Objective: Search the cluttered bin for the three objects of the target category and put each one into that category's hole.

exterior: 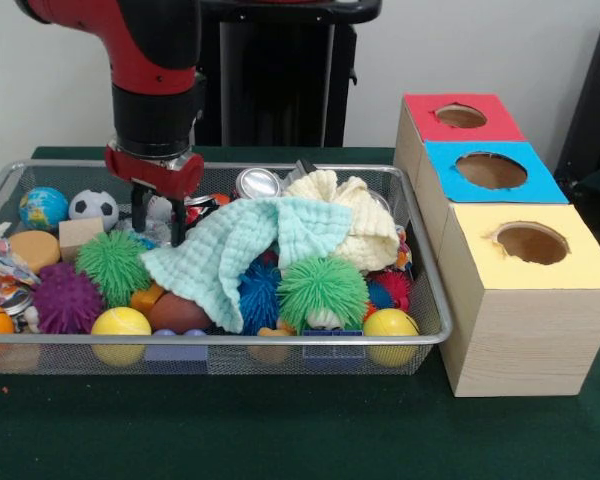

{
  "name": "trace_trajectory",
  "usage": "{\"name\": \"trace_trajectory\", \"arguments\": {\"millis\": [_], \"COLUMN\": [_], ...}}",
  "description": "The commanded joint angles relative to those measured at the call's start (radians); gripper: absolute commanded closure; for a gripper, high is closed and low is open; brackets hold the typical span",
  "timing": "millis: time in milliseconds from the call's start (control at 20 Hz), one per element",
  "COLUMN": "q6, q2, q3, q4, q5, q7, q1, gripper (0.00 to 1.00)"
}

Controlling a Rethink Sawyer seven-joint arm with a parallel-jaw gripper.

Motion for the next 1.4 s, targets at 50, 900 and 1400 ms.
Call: {"name": "trace_trajectory", "arguments": {"millis": [50, 900, 1400], "q6": [-0.046, 0.063, 0.136], "q2": [0.114, 0.147, -0.005], "q3": [0.103, 0.032, 0.03], "q4": [-0.082, -0.118, 0.007], "q5": [-0.023, -0.018, -0.05], "q7": [0.071, 0.069, 0.032], "q1": [-0.023, 0.022, 0.052], "gripper": [0.0, 0.0, 0.0]}}
